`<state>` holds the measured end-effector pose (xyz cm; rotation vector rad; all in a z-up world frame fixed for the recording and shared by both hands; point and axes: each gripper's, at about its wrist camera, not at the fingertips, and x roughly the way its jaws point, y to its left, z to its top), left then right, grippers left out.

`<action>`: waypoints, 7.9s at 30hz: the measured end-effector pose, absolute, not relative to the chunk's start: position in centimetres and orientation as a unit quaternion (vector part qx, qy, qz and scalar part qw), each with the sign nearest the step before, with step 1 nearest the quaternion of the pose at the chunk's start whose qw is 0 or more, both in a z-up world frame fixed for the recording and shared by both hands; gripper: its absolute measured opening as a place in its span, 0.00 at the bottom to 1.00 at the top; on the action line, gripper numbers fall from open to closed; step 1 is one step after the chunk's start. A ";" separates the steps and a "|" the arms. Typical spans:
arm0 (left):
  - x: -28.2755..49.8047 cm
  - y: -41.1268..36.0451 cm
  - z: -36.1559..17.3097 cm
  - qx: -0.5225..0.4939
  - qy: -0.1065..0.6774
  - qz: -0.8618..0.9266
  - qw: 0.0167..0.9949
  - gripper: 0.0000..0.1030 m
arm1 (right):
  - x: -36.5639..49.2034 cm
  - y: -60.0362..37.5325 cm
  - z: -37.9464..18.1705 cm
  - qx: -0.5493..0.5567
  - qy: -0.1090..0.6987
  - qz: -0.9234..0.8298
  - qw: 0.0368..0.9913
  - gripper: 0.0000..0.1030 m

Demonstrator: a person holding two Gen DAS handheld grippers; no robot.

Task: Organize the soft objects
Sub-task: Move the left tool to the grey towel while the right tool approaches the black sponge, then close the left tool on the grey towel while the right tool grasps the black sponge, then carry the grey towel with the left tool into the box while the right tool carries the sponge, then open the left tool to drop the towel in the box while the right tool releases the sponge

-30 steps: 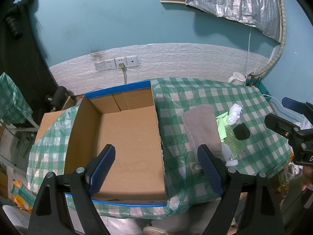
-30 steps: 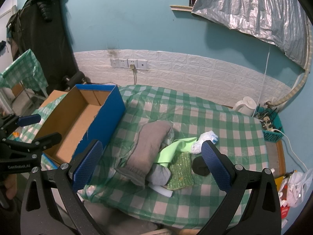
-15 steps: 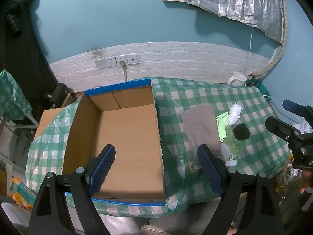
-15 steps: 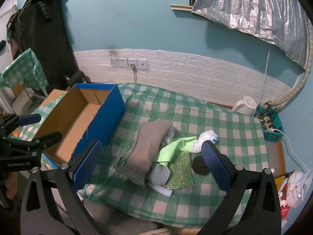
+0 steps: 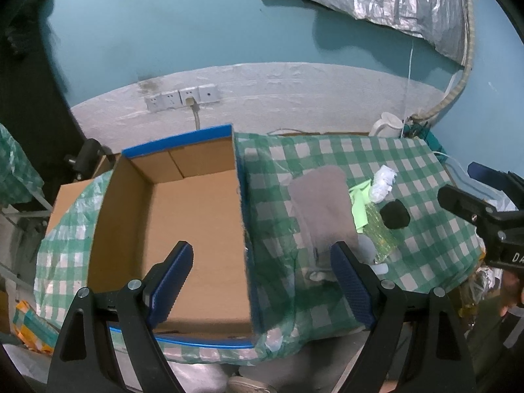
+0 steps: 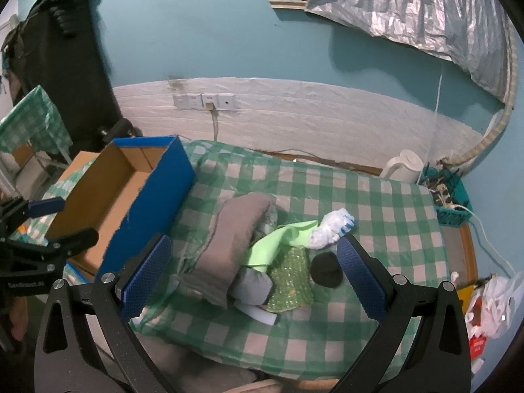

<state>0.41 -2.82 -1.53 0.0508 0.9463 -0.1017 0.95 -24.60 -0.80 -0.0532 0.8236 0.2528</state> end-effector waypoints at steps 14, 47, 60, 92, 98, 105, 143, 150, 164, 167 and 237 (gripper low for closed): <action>2.1 -5.3 -3.2 0.037 0.484 -0.057 0.872 0.84 | 3.0 -28.2 -1.9 0.004 0.422 0.096 0.901 0.98; 8.1 -11.4 -8.7 0.045 0.540 -0.064 0.838 0.84 | 10.5 -33.8 -12.5 0.023 0.526 0.039 0.849 0.96; 10.6 -12.2 -12.5 0.004 0.583 -0.072 0.810 0.84 | 12.3 -33.7 -16.9 -0.002 0.555 0.045 0.830 0.95; 11.3 -13.0 -16.9 0.025 0.615 -0.076 0.784 0.64 | 11.6 -32.4 -18.8 0.019 0.587 0.088 0.805 0.41; 10.9 -12.0 -16.2 0.003 0.610 -0.089 0.787 0.47 | 10.8 -32.3 -18.1 0.023 0.582 0.087 0.808 0.41; 10.5 -11.4 -15.6 0.006 0.605 -0.091 0.791 0.17 | 10.1 -31.8 -17.3 0.028 0.579 0.088 0.810 0.41; 5.2 -9.0 -7.2 0.053 0.507 -0.063 0.858 0.15 | 6.1 -27.6 -7.6 0.014 0.515 0.119 0.849 0.41; 4.2 -8.0 -4.5 0.056 0.485 -0.058 0.871 0.15 | 5.8 -25.5 -5.8 0.002 0.501 0.136 0.855 0.41; 3.1 -3.4 -0.9 0.013 0.454 -0.042 0.890 0.15 | 5.7 -18.7 -2.8 -0.024 0.480 0.184 0.857 0.41; 3.0 -1.9 -1.0 0.004 0.454 -0.035 0.890 0.15 | 5.8 -17.0 -2.4 -0.030 0.478 0.195 0.856 0.41; 2.9 9.1 -6.0 -0.029 0.493 0.064 0.867 0.47 | 7.3 -4.8 -5.2 -0.078 0.503 0.232 0.829 0.67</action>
